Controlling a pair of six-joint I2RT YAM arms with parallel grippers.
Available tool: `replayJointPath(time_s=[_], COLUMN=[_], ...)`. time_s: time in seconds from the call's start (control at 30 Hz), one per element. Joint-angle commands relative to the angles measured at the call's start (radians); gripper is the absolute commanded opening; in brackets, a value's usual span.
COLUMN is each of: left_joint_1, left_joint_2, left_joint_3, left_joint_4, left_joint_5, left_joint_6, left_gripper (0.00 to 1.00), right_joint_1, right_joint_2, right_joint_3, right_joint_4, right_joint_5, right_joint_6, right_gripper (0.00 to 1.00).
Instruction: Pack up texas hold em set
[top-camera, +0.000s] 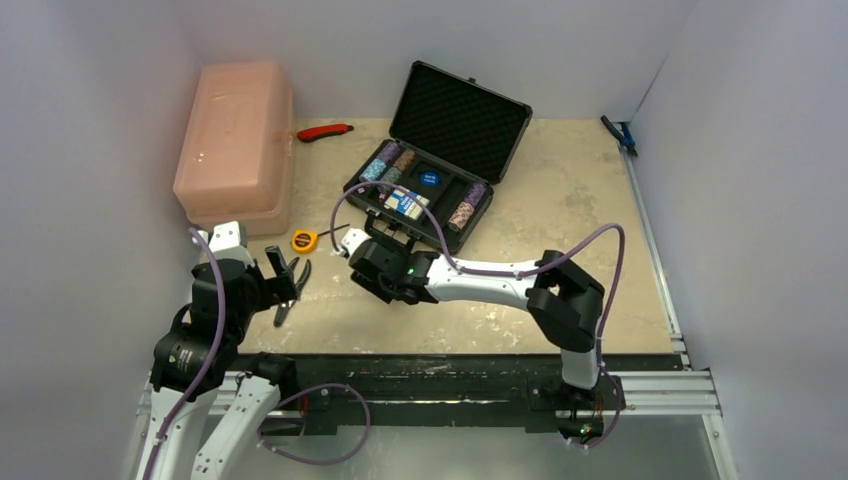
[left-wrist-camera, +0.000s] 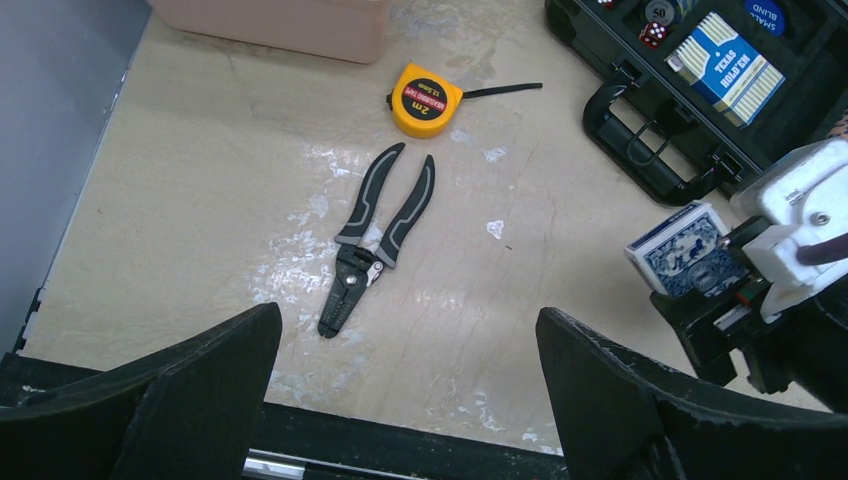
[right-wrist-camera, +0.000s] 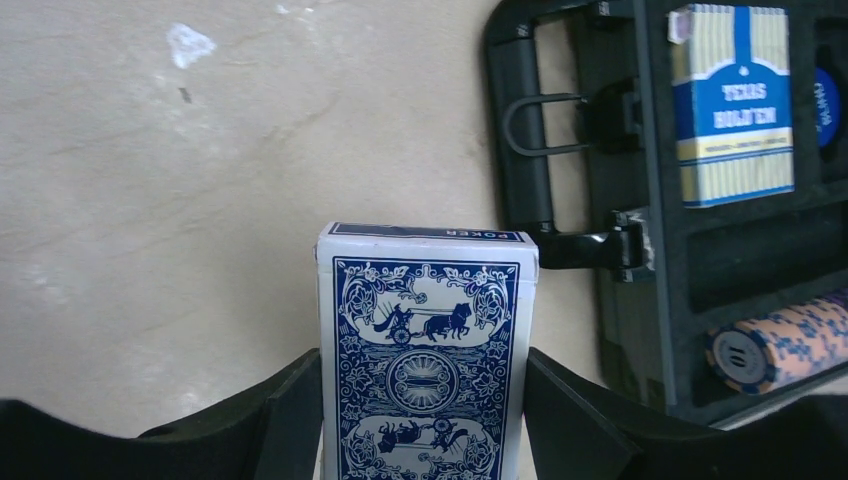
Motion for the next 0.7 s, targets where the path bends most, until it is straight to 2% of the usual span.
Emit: replayJointPath(time_s=[0.0, 0.17, 0.33, 0.67], left_joint_1=[0.005, 0.006, 0.005, 0.005], left_joint_2=[-0.008, -0.009, -0.004, -0.002], left_joint_3=[0.006, 0.001, 0.000, -0.001], left_joint_4=[0.024, 0.032, 0.036, 0.040], left_joint_5=[-0.013, -0.003, 0.007, 0.018], left_joint_6=[0.009, 0.014, 0.019, 0.024], left_gripper=[1.00, 1.00, 1.00, 1.00], right_joint_1=[-0.070, -0.138, -0.241, -0.400], right_joint_2=[-0.124, -0.256, -0.350, -0.388], right_joint_3=[-0.070, -0.213, -0.276, -0.206], right_joint_4=[0.108, 0.253, 0.289, 0.286], right_joint_5=[-0.014, -0.110, -0.252, -0.404], right_joint_6=[-0.154, -0.316, -0.356, -0.413], right_gripper=[0.00, 0.00, 0.00, 0.00])
